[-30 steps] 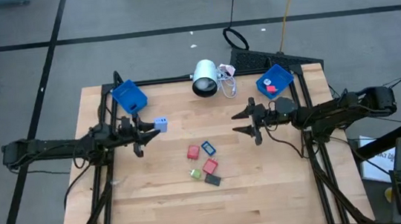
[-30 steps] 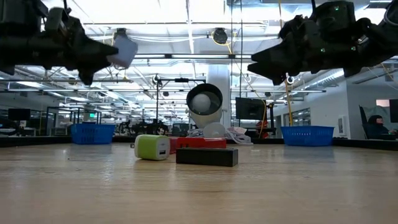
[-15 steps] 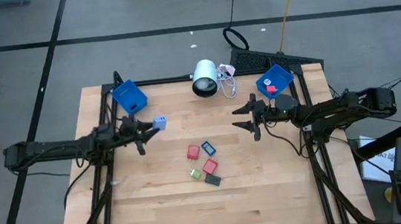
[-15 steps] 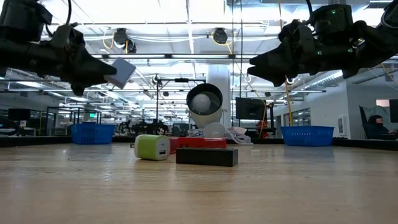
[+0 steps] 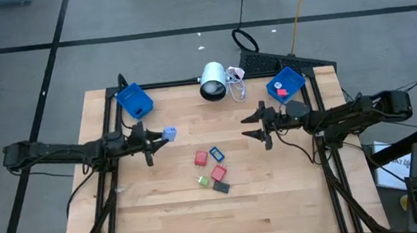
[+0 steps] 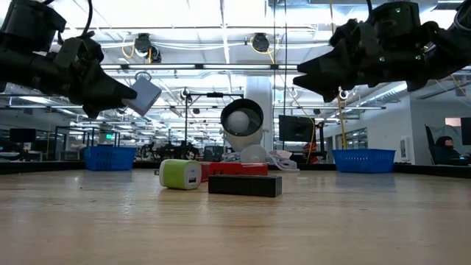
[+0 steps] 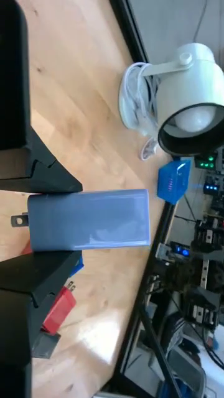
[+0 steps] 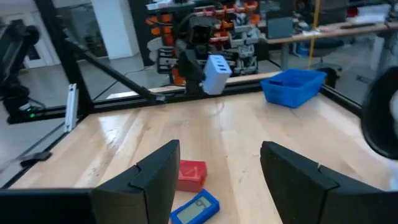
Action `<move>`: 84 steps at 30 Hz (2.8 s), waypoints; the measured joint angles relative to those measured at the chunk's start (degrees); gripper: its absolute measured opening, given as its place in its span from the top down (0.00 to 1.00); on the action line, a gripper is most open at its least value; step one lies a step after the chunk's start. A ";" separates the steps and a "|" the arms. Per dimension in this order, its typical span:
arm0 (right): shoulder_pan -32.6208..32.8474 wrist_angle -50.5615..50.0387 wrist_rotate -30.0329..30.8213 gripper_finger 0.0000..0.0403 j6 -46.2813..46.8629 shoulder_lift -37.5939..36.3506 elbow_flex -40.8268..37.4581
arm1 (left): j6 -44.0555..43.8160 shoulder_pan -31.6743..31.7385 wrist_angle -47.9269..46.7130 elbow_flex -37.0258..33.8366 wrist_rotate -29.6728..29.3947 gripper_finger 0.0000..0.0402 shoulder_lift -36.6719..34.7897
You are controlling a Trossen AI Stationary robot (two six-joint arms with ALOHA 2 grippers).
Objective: Pick & Place Office items
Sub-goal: Put the blue charger adapter into the right blue bin
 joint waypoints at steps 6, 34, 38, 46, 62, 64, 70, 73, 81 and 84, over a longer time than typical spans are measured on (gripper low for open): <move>1.51 3.20 0.02 0.47 -4.97 0.00 0.03 | 1.66 -1.40 8.10 0.05 0.02 0.69 3.02; 11.81 12.77 9.23 0.47 -11.05 7.56 0.33 | 13.47 -6.94 12.16 31.93 3.63 0.69 46.30; 12.06 14.63 9.33 0.47 -10.94 7.56 0.33 | 15.00 -6.96 12.13 35.29 7.51 0.69 48.44; 13.50 13.86 9.51 0.44 -8.22 7.56 3.06 | 15.66 -6.94 11.98 36.79 9.64 0.69 48.81; 16.35 13.35 13.75 0.36 -9.60 7.58 4.50 | 13.91 -7.54 17.77 37.53 10.72 0.69 53.01; 16.36 13.24 13.68 0.36 -9.51 7.58 4.50 | 13.91 -7.55 18.31 38.80 10.71 0.69 54.30; 16.36 13.30 13.60 0.36 -8.24 9.30 5.42 | 13.99 -7.55 17.77 41.80 12.32 0.69 56.93; 16.61 13.18 13.19 0.36 -7.64 11.21 6.60 | 14.33 -7.60 17.58 43.07 13.19 0.69 58.25; 17.02 14.85 9.09 0.37 -7.15 15.60 9.74 | 14.06 -7.53 16.62 43.43 11.54 0.69 58.45; 17.44 14.95 9.31 0.37 -8.22 16.83 10.62 | 14.04 -7.52 16.40 43.43 11.53 0.69 58.46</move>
